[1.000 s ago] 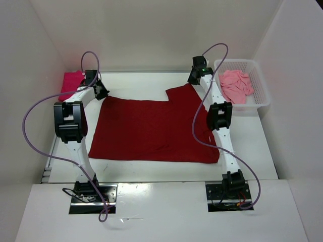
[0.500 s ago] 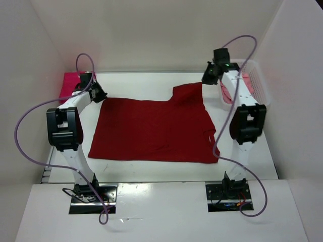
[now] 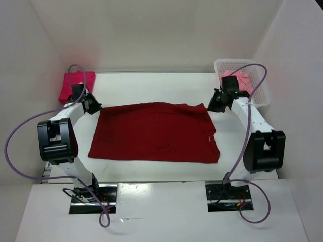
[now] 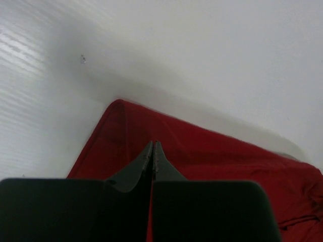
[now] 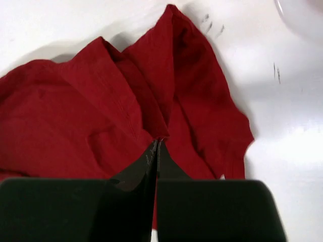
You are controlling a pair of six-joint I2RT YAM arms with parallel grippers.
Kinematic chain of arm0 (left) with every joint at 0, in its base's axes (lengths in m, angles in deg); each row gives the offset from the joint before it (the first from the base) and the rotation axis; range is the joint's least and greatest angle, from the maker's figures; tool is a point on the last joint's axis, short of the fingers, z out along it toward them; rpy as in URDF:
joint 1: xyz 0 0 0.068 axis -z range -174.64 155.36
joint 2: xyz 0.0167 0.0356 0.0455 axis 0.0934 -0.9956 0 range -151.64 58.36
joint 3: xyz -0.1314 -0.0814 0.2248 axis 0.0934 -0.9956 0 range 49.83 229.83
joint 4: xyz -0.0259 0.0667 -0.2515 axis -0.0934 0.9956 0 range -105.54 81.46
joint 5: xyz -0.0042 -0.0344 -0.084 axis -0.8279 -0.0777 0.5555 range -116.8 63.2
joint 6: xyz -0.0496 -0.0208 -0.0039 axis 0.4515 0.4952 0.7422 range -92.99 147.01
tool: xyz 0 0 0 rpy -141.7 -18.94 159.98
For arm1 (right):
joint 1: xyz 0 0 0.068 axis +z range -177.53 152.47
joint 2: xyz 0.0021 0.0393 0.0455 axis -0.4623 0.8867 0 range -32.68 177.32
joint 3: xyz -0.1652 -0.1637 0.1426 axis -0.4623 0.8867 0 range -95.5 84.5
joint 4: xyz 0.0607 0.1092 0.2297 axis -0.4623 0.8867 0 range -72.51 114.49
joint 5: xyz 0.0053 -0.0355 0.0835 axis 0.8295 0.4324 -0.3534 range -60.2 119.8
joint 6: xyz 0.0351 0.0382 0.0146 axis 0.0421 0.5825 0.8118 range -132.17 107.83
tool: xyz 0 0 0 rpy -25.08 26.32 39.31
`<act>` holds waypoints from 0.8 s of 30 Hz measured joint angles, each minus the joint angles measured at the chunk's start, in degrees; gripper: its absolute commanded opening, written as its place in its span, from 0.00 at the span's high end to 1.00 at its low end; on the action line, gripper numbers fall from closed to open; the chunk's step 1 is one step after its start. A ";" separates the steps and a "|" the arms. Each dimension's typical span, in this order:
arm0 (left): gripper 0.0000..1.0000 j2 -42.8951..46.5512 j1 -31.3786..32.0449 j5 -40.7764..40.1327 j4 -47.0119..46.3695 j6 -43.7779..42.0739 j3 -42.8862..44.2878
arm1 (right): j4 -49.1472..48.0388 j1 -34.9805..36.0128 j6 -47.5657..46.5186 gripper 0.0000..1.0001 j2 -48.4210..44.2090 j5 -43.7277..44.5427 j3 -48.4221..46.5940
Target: Fold and stack the t-shirts
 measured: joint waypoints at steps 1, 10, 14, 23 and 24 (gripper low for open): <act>1.00 1.11 -0.33 0.11 0.15 0.00 -1.01 | -0.02 -0.02 0.31 0.99 -2.12 -0.04 1.95; 1.00 16.61 -1.05 -0.17 1.44 0.13 -8.26 | 0.48 -0.02 2.62 0.99 -19.89 -0.17 13.33; 1.00 20.24 -1.55 -0.39 1.81 0.15 -11.58 | 3.54 -0.02 4.26 0.99 -24.04 -1.31 17.11; 1.00 20.44 -4.85 -0.07 7.06 0.13 -16.41 | 11.74 -0.02 6.36 0.98 -27.39 -3.02 18.78; 1.00 20.52 -5.16 -0.04 7.34 0.13 -16.41 | 12.76 -0.02 6.58 0.98 -28.04 -3.08 19.15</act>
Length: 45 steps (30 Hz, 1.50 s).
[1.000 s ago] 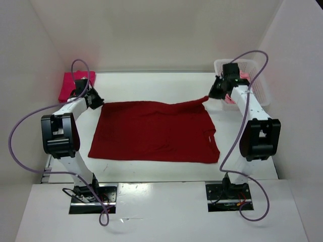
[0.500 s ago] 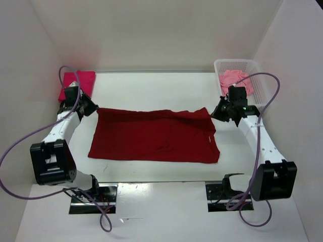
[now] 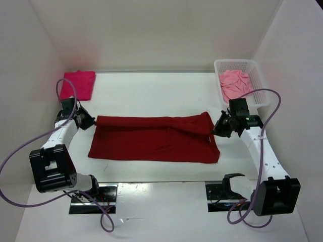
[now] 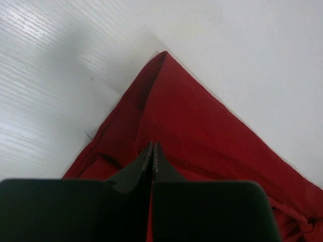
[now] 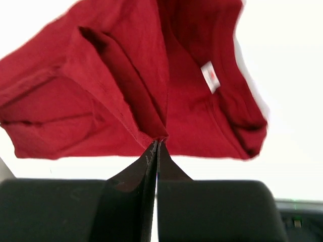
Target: Fold and stack the t-shirts
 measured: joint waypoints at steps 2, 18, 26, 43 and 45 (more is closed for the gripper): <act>1.00 0.44 -0.61 0.04 0.20 -0.04 -0.35 | 2.40 0.00 0.26 0.98 -1.38 -0.04 0.55; 0.67 8.87 -0.98 0.00 1.03 3.08 -1.51 | 6.10 5.09 0.85 0.99 -0.92 2.08 0.00; 0.65 4.04 11.13 2.75 -4.48 5.49 -1.57 | -10.19 17.25 1.90 0.71 17.66 3.98 -3.19; 0.64 -3.91 13.25 4.79 -8.59 7.04 -4.59 | -21.33 20.44 -0.94 0.55 38.10 10.62 -13.16; 0.64 -3.91 13.25 4.79 -9.05 7.06 -4.70 | -21.44 20.68 -1.27 0.55 39.15 10.49 -13.16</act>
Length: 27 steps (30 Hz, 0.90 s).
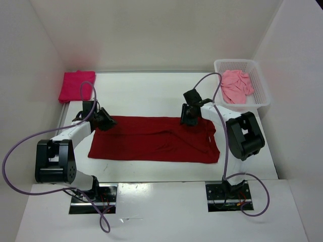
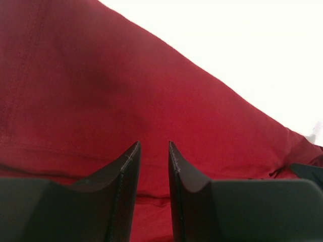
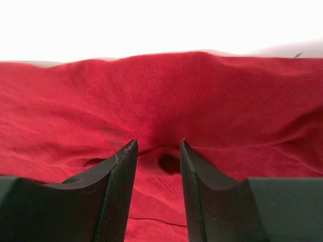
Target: Fold and stack the t-shirts
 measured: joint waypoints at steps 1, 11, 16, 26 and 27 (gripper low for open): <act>0.64 0.00 0.02 0.00 -0.02 -0.02 -0.07 | -0.02 0.22 -0.09 0.55 0.42 -0.07 0.00; 0.64 0.00 0.00 0.00 -0.48 0.00 -0.24 | 0.02 2.21 0.61 0.84 0.72 -2.43 0.17; 0.64 0.00 0.00 0.00 -0.87 0.00 -0.24 | 1.05 2.64 1.95 0.91 -2.29 -2.73 2.03; 0.64 0.00 0.00 0.26 -0.87 0.09 -0.24 | 2.12 10.43 11.02 0.87 -10.95 -7.61 9.70; 0.64 0.00 0.00 0.35 -0.90 0.09 -0.24 | 2.03 11.26 12.20 0.85 -11.26 -8.20 10.49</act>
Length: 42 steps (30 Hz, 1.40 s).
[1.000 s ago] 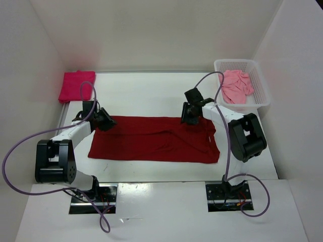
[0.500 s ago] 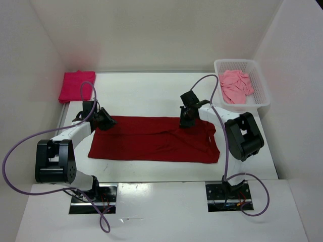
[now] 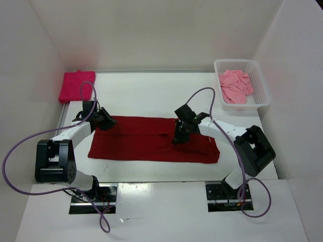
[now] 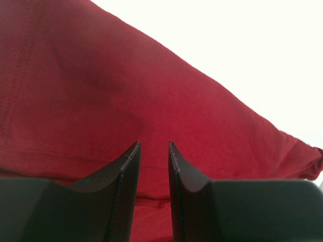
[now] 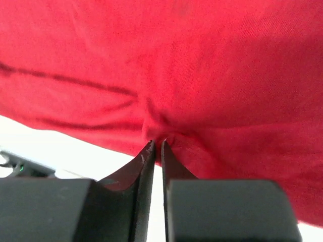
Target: Fold and stack the t-shirts
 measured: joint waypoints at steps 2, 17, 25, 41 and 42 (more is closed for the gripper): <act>0.64 0.00 0.00 0.11 -0.15 0.00 0.00 | -0.31 1.38 3.04 0.78 -0.96 -1.27 1.88; 0.64 -0.31 0.87 0.15 0.13 0.09 3.28 | 0.55 -11.82 1.57 1.00 -10.01 -0.94 2.03; 0.63 -8.85 4.55 2.34 -2.51 0.15 10.99 | -0.42 -24.30 -8.20 0.65 -2.47 9.75 -5.73; 0.63 -22.69 -3.96 7.19 -5.64 3.78 13.55 | -0.37 -24.68 -11.61 0.89 7.85 19.19 -6.32; 0.63 -22.86 -4.96 7.67 -5.92 4.24 13.55 | -0.37 -24.90 -11.58 0.89 8.15 19.32 -6.29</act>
